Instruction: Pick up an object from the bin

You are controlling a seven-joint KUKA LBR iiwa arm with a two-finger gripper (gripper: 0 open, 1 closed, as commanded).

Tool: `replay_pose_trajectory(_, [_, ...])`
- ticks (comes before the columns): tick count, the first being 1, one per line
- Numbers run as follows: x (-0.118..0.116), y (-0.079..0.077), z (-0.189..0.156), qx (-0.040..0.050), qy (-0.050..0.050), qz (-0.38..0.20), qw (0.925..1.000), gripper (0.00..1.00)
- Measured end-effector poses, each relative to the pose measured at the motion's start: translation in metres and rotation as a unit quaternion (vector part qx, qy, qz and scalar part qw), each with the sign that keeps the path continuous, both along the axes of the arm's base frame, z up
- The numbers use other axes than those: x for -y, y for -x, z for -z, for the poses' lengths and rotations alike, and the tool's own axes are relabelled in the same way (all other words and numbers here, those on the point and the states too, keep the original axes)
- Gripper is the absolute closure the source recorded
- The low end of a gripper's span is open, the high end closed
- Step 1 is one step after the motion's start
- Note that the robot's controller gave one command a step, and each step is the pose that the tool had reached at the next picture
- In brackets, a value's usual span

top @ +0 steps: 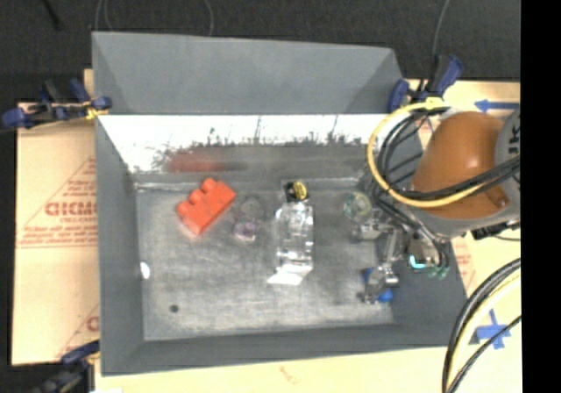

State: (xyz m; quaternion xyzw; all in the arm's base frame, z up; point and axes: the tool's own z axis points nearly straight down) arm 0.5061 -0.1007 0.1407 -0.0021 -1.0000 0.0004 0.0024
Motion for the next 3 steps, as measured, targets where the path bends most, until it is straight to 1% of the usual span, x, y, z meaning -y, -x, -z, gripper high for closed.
replay_pose_trajectory(1, [0.047,-0.023,0.032,0.0045,0.001,-0.02,0.9998,0.0])
replay_pose_trajectory(2, [0.06,-0.021,0.067,0.0063,0.0,-0.114,0.9934,0.0])
replay_pose_trajectory(3, [0.061,-0.023,0.065,0.0089,0.002,-0.116,0.9933,1.0])
